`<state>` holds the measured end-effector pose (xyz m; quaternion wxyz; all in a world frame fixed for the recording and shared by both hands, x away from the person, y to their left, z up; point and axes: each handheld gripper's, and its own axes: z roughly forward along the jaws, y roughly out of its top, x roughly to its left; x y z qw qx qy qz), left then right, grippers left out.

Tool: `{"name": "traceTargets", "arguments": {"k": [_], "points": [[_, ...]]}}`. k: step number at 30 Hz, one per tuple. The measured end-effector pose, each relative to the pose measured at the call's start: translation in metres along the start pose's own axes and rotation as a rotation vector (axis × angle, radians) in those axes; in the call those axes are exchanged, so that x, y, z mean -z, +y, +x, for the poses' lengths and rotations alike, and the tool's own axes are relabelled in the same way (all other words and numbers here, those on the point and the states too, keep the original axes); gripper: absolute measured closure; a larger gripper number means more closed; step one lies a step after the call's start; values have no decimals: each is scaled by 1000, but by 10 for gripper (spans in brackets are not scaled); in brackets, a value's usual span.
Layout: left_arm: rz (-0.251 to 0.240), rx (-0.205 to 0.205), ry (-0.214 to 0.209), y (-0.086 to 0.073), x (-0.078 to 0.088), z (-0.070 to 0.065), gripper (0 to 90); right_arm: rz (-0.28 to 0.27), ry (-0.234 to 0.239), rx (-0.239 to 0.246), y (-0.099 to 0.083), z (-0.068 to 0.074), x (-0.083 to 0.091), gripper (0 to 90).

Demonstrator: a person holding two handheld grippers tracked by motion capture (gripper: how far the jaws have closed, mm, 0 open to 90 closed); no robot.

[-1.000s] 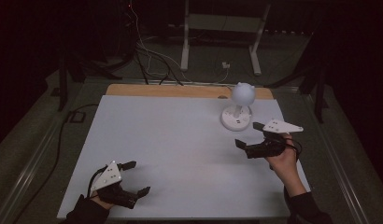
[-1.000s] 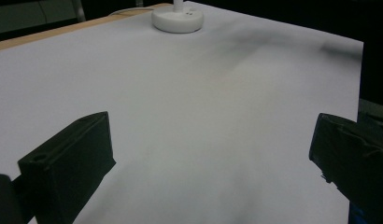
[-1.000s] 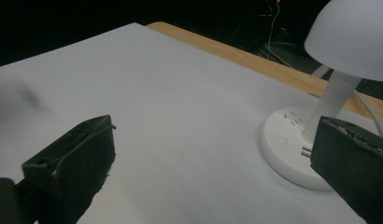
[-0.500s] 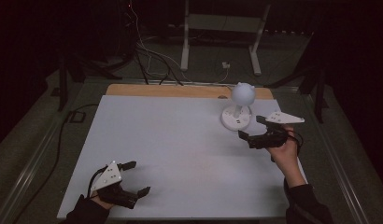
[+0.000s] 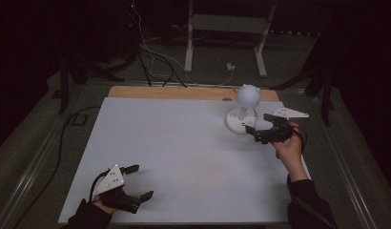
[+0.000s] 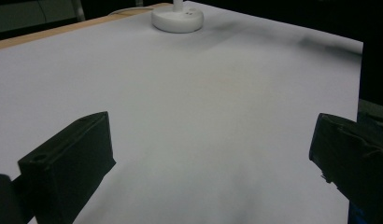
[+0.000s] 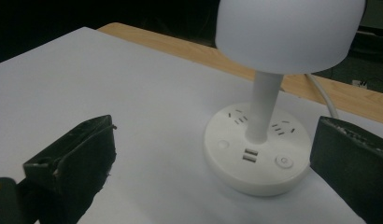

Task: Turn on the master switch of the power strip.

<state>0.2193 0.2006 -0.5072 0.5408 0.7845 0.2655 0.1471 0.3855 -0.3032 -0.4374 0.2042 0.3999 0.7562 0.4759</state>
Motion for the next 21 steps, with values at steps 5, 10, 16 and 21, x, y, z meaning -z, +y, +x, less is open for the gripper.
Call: {"name": "traceTargets", "arguments": {"k": [5,10,16,21], "points": [[1,1,1,0,0,0,3,11,5,-5,1,-7,-9,0],[1,2,0,0,0,0,3,41,15,-16,-1,-15,-19,0],[4,3,0,0,-1,-1,3,43,14,-7,-3,-23,-27,0],[2,1,-1,0,0,0,3,50,-7,23,-2,-25,-34,0]]}}
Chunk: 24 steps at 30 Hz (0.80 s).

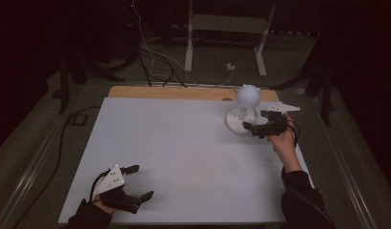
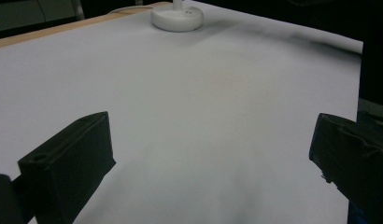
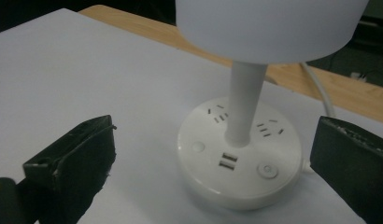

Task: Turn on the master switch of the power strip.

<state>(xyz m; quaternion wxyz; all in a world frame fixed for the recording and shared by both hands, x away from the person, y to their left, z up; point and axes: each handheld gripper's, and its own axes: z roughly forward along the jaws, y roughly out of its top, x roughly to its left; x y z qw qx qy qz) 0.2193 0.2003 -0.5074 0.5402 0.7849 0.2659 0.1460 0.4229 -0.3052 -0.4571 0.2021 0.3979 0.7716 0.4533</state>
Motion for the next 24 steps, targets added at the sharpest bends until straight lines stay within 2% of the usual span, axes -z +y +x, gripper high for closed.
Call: {"name": "traceTargets", "arguments": {"k": [3,5,6,8,10,13,15,17,19,21,24], "points": [[1,-1,1,0,0,0,3,-25,41,-10,0,-5,-4,0],[2,-2,1,0,0,0,3,-53,39,-14,0,-8,-5,0],[0,0,0,0,0,0,3,-50,48,-20,0,-10,-6,0],[-1,-1,1,0,0,0,3,-51,36,-8,0,-12,-7,0],[-1,-1,0,0,0,0,3,-39,36,-3,0,-14,-9,0],[-1,-1,-1,0,0,0,3,-7,8,17,0,-16,-12,0],[-1,-1,-2,0,0,0,3,10,10,20,0,-18,-14,1],[-1,0,-1,0,0,0,3,31,16,26,-1,-20,-18,68],[-2,1,-1,0,0,0,3,49,5,30,-2,-20,-21,69],[-2,2,-1,0,0,0,3,64,4,14,-4,-22,-24,94],[-2,2,0,0,0,0,3,57,-19,-17,-7,-25,-25,116]]}}
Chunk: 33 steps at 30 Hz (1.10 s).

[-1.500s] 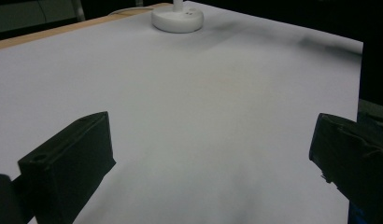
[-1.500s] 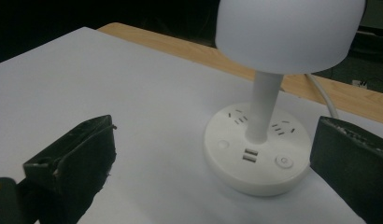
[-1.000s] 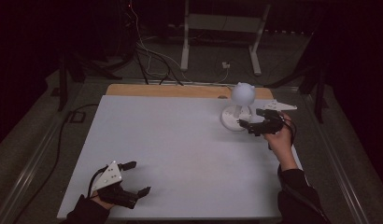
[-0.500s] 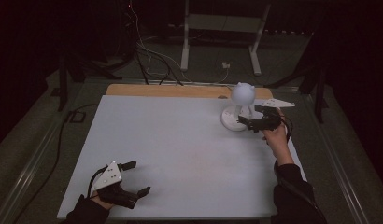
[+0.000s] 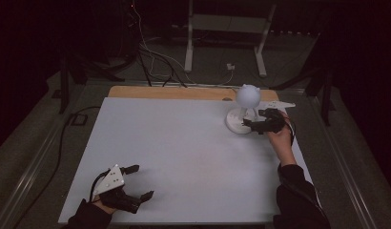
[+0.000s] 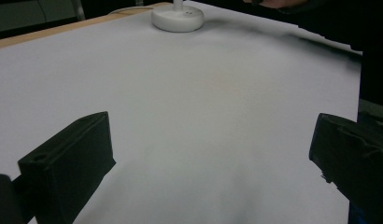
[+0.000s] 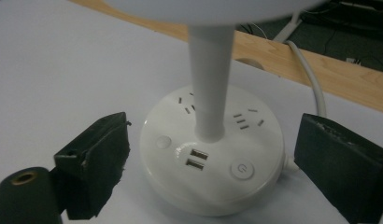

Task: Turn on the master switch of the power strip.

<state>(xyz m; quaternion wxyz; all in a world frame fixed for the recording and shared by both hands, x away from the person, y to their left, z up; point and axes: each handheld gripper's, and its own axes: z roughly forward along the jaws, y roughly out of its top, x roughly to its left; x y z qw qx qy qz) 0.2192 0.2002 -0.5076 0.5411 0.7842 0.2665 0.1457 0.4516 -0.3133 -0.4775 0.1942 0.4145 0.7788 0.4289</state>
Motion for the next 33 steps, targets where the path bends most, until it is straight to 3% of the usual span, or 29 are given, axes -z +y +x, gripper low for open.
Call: {"name": "traceTargets", "arguments": {"k": [6,9,12,17,22,27,33], "points": [[4,0,-1,0,0,0,3,7,-52,-15,-5,-3,-3,205],[4,-1,0,0,0,0,3,15,-99,-31,-7,-4,-6,279],[6,-1,-1,0,-1,0,3,21,-125,-36,-9,-5,-7,418],[5,1,0,0,-1,1,3,-19,-98,-24,-11,-5,-3,723],[7,0,0,-1,-1,1,3,-28,-95,1,-10,-4,-2,876],[9,0,1,-1,-1,1,3,-16,-89,-5,-11,-6,-5,900],[9,2,0,-1,-1,0,3,9,-119,4,-14,-6,-12,900]]}}
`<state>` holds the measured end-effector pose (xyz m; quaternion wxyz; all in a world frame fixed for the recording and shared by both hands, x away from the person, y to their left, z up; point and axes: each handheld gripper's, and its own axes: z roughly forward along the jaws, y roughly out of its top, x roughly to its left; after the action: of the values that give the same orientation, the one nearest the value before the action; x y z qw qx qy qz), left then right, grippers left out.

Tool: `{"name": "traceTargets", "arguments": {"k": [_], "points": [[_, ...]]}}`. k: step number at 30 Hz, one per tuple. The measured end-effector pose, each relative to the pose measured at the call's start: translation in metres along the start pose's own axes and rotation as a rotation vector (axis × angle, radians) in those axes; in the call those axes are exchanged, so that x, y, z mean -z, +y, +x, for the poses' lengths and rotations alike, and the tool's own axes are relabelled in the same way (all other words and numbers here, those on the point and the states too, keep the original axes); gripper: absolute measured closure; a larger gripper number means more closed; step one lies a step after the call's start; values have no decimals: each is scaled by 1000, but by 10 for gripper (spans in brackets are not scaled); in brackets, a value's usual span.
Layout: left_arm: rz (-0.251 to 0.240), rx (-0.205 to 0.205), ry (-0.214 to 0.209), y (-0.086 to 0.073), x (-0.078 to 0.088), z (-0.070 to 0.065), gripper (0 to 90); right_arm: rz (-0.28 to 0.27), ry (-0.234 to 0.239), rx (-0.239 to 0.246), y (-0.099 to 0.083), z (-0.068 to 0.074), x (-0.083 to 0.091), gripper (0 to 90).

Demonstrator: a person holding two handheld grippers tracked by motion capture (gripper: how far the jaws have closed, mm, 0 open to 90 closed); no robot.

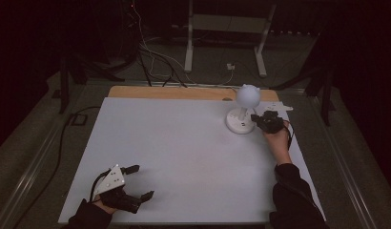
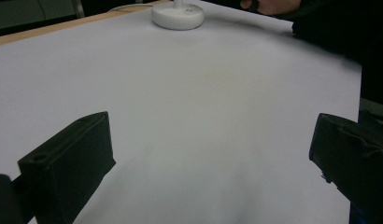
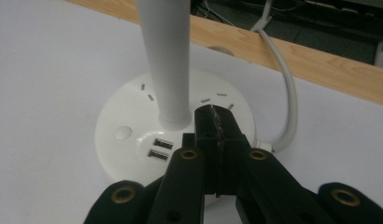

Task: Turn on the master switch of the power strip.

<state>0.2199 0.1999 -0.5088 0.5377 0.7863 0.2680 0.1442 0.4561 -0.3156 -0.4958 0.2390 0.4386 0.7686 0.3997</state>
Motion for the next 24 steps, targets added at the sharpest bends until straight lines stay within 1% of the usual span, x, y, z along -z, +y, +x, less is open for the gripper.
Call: {"name": "traceTargets", "arguments": {"k": [1,5,7,10,11,13,14,15,16,18,21,24], "points": [[0,0,0,0,0,0,3,7,-11,0,-1,0,-1,900],[-2,5,0,0,0,0,3,26,-25,3,-4,0,-6,900],[-1,4,1,0,0,0,3,30,-26,-3,-5,0,-7,900],[0,4,1,0,0,1,3,41,-30,4,-6,0,-9,900],[0,4,0,0,0,1,3,45,-38,10,-6,1,-10,900],[2,3,2,0,0,1,3,40,-37,6,-7,0,-10,900],[2,2,3,0,0,1,3,38,-40,9,-7,0,-10,900],[2,4,2,0,0,1,3,40,-45,31,-7,1,-11,900],[2,4,2,0,0,1,3,40,-45,31,-7,1,-11,900],[3,3,1,0,-1,0,3,55,-54,51,-6,3,-11,900],[3,2,1,0,-1,1,3,66,-59,66,-4,4,-12,900],[4,1,2,-1,-1,1,3,62,-59,57,-5,4,-12,900]]}}
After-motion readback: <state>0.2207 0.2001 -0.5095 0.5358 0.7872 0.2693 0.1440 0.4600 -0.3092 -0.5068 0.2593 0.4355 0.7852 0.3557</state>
